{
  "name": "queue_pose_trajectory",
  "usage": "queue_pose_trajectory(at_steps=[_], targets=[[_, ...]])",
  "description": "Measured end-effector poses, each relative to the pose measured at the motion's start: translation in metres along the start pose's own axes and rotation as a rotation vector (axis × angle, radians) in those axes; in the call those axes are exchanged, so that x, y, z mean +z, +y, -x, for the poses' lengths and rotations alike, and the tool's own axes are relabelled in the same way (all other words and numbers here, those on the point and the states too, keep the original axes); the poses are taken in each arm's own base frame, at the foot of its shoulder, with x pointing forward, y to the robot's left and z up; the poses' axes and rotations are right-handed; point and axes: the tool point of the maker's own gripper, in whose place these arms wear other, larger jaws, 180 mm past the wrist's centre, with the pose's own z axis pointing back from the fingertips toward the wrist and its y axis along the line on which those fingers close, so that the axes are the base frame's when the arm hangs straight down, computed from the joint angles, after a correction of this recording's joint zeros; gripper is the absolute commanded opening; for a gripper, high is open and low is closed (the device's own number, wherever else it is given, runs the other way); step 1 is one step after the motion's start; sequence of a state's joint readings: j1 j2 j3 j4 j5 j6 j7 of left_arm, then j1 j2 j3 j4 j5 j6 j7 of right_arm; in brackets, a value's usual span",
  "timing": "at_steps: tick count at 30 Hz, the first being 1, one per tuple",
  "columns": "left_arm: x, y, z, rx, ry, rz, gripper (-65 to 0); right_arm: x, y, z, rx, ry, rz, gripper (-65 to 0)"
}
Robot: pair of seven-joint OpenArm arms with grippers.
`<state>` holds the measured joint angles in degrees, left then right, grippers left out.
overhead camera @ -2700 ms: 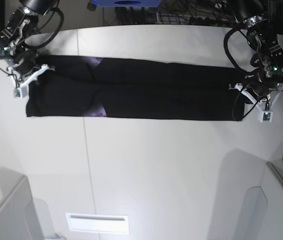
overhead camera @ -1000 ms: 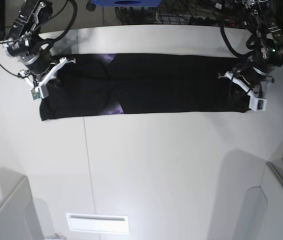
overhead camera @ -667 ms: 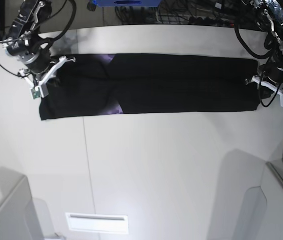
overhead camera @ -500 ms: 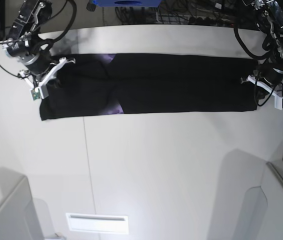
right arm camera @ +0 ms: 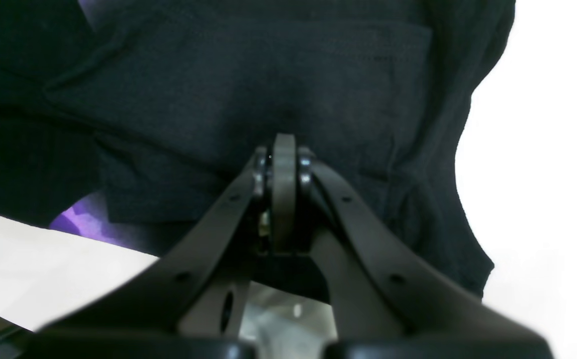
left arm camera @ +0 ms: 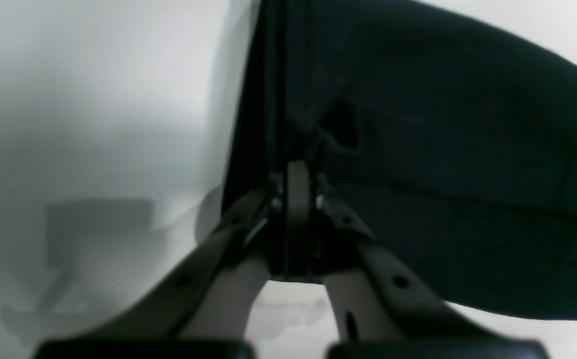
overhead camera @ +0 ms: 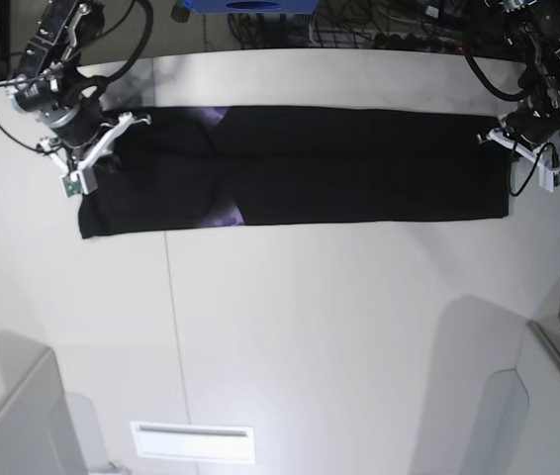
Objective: Fold the T-shirt properly
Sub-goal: 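Reposition the left gripper along the strip's end and grasp it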
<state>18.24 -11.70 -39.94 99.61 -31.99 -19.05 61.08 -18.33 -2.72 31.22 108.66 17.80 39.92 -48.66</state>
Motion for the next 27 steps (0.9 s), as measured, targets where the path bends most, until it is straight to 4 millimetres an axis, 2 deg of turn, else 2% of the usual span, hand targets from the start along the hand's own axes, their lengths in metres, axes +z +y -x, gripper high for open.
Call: queue_pose_trajectory(at_steps=[7,9,12,14,16,17,19,20,24,27], targets=[[-0.001,0.005,0.001,-0.001,0.011,-0.01,-63.7,0.0,0.0,0.001,0.0,0.002,0.0,-65.0],[0.0,0.003,-0.005,-0.004,-0.006,-0.008,-47.4,0.0,0.0,0.001,0.0,0.003,0.0,-65.0],[0.005,-0.002,-0.018,-0.027,-0.045,-0.005,-29.0,0.0,0.0,0.001,0.0,0.002,0.0,-65.0],[0.011,-0.005,-0.025,-0.041,-0.07,-0.004,-19.3,0.0,0.0,0.001,0.0,0.003,0.0,-65.0],[0.022,0.002,-0.031,-0.018,-0.112,-0.015,-13.3,0.0,0.0,0.002,0.0,0.005,0.0,-65.0],[0.028,0.011,-0.033,-0.001,-0.13,-0.041,-11.2,0.0,0.0,0.002,-0.001,0.005,0.0,-65.0],[0.034,0.031,-0.033,0.032,-0.139,-0.101,-9.2,0.001,0.0,0.003,-0.002,0.006,-0.001,-65.0],[0.031,0.034,-0.031,0.037,-0.131,-0.101,-9.1,0.001,0.001,0.004,-0.002,0.008,-0.002,-65.0],[0.002,0.015,-0.017,0.041,-0.069,-0.002,-9.2,0.001,0.0,0.004,-0.001,0.008,0.0,-65.0],[-0.014,0.023,-0.01,0.091,-0.029,0.006,-9.2,0.001,0.0,0.003,-0.001,0.006,-0.001,-65.0]])
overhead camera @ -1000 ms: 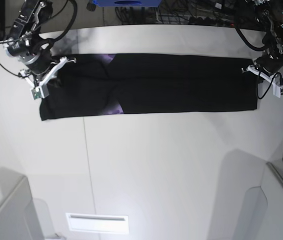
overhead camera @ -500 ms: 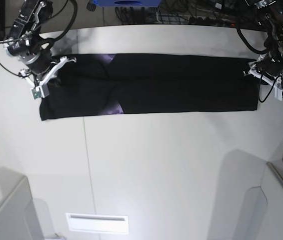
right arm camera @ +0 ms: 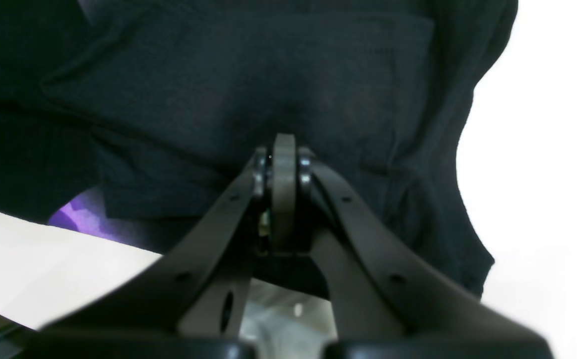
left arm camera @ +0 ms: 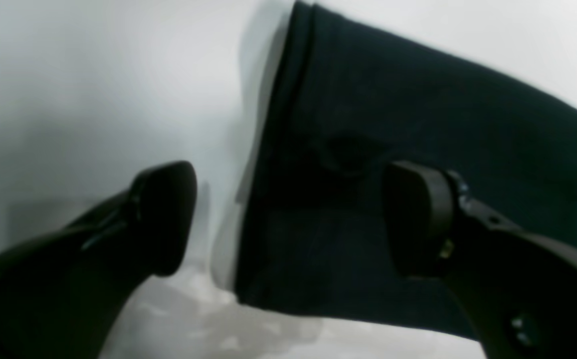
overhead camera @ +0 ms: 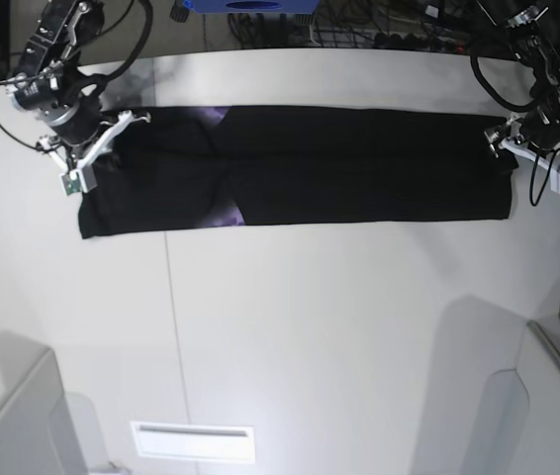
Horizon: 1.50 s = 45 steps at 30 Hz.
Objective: Fold the T-shirt properly
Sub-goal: 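Reposition the left gripper along the strip's end and grasp it, then fold the strip end with the left gripper toward the right gripper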
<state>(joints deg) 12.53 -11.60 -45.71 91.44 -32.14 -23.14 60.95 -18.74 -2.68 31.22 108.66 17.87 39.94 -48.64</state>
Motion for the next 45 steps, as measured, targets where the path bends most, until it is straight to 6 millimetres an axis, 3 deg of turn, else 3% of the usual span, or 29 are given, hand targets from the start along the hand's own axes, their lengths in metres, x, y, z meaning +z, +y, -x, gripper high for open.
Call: queue_pose_trajectory(at_steps=[3,8,10,11,13,17,25,29,31,33,35,39,45], targets=[[-0.008,0.01,0.001,0.032,0.019,-0.012,-9.2,0.0,0.001,0.0,-0.004,-0.001,-0.002,-65.0],[-0.023,-0.019,0.0,-0.029,0.032,0.068,-9.5,0.0,0.0,0.001,-0.002,0.002,-0.001,-65.0],[-0.027,-0.02,0.001,-0.015,0.028,0.08,-10.9,0.0,0.001,0.001,-0.003,0.001,-0.002,-65.0],[-0.029,-0.02,0.002,-0.01,0.026,0.084,-14.2,0.0,0.0,0.001,-0.002,0.001,-0.001,-65.0],[-0.032,-0.016,0.004,0.006,0.024,0.085,-27.2,0.0,0.0,0.002,-0.001,0.003,-0.001,-65.0],[-0.037,-0.011,0.008,0.046,0.017,0.09,-65.0,0.0,0.0,0.001,-0.002,0.001,-0.001,-65.0],[-0.039,-0.004,-0.002,-0.005,0.013,0.099,-65.0,0.0,0.001,0.001,-0.002,0.002,-0.001,-65.0],[-0.018,0.018,-0.009,-0.08,0.019,-0.012,-65.0,0.0,0.0,0.001,-0.002,0.003,-0.001,-65.0],[-0.002,0.019,-0.015,-0.138,-0.001,-0.045,-65.0,0.0,0.0,0.002,-0.001,0.005,0.0,-65.0],[0.011,0.005,-0.028,-0.206,-0.054,-0.032,-65.0,0.0,0.001,0.0,-0.004,-0.003,-0.003,-65.0],[0.019,-0.023,-0.03,-0.245,-0.101,0.014,-65.0,0.0,0.001,0.002,-0.003,0.004,-0.001,-65.0],[0.023,-0.073,-0.001,-0.269,-0.073,0.104,-65.0,0.0,0.0,-0.001,-0.002,-0.006,-0.001,-65.0],[0.01,-0.152,0.03,-0.26,-0.016,0.257,-65.0,0.0,0.001,-0.001,-0.003,-0.004,-0.002,-65.0]])
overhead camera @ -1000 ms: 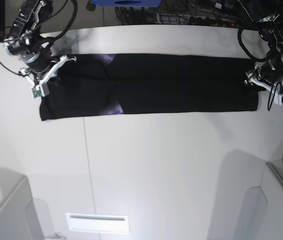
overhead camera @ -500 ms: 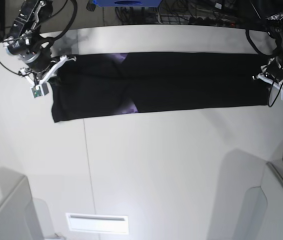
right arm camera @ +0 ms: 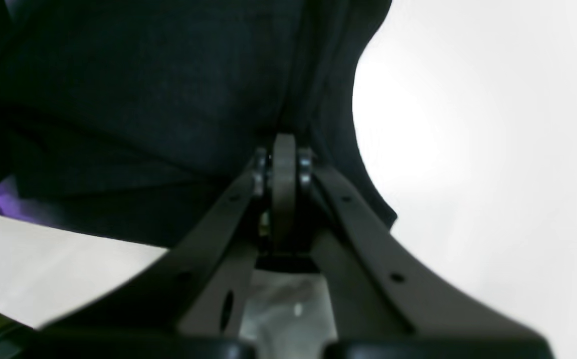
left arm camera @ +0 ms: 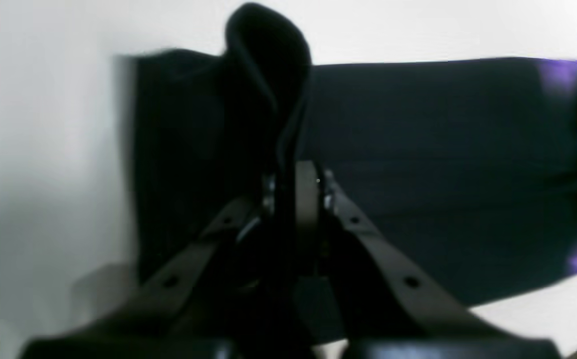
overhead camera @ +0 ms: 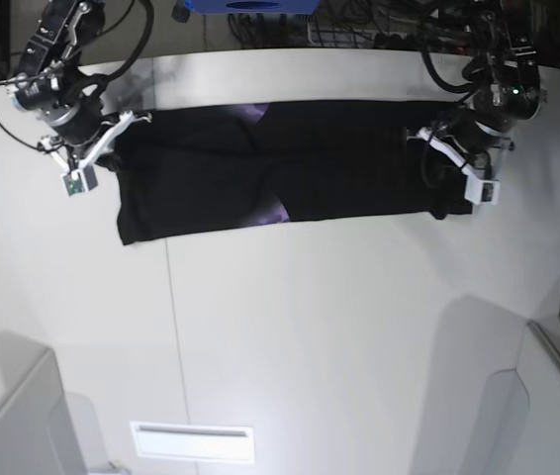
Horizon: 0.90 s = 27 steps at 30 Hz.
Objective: Fold the T-shirt properly
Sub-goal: 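Fold the strip end with the left gripper toward the right gripper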
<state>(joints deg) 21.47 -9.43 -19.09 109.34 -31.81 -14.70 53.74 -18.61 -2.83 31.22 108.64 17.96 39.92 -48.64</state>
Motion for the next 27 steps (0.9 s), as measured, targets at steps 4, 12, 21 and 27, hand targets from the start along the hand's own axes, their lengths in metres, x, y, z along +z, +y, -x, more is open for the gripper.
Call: queue_pose_trajectory(at_steps=[4,12,21,27], targets=[[-0.015,-0.034,0.004,0.049,0.02,0.053,-65.0,0.0,-0.001,0.001,0.002,0.003,0.002,-65.0],[-0.032,-0.085,-0.004,0.073,0.028,0.142,-65.0,0.0,-0.001,0.0,0.002,0.001,0.001,-65.0],[-0.041,-0.112,0.002,0.087,0.06,0.185,-65.0,0.0,-0.001,0.0,0.002,0.001,0.001,-65.0],[-0.047,-0.11,0.014,0.097,0.095,0.179,-65.0,0.0,-0.001,0.0,0.003,0.002,0.001,-65.0]])
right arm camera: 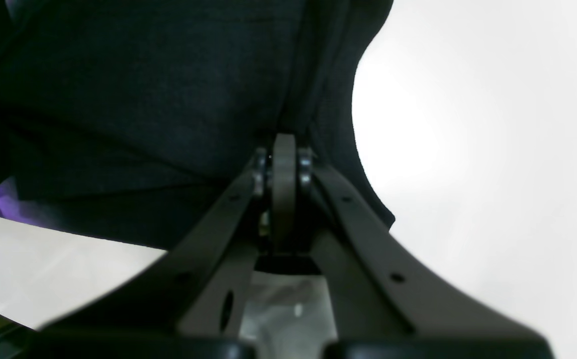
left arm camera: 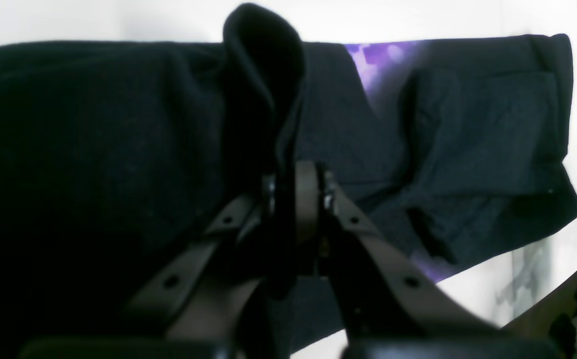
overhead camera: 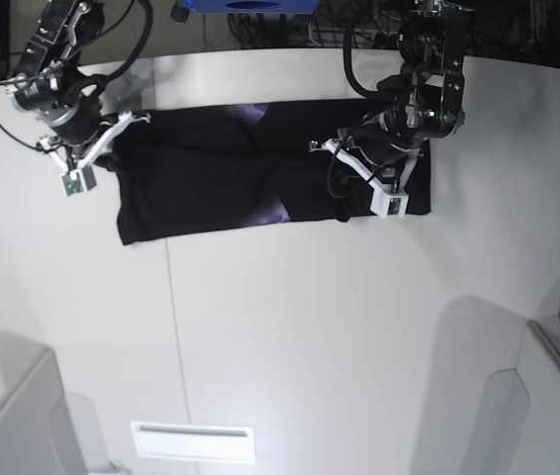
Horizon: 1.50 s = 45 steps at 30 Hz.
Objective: Fold the T-shirt properly
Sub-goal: 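Fold the strip end with the left gripper toward the right gripper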
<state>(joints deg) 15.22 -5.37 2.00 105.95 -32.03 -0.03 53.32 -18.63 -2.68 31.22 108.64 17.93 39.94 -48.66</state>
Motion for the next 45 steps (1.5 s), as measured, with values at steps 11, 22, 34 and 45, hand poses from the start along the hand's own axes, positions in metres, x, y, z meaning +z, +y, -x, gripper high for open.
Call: queue_pose_trajectory(at_steps=[11,22,34,45], targets=[[0.0,0.0,0.0,0.0,0.001,-0.001,-65.0,0.0,0.0,0.0,-0.001,0.0,0.0,-65.0],[0.0,0.0,0.0,-0.002,0.001,0.001,-47.2,0.0,0.0,0.0,-0.001,0.0,0.0,-65.0],[-0.01,-0.05,0.002,-0.066,0.025,0.122,-21.1,-0.001,-0.003,-0.004,-0.001,0.002,0.008,-65.0],[0.084,0.138,-0.032,0.108,-0.16,-0.351,-65.0,-0.01,-0.018,-0.039,0.036,0.12,0.038,-23.0]])
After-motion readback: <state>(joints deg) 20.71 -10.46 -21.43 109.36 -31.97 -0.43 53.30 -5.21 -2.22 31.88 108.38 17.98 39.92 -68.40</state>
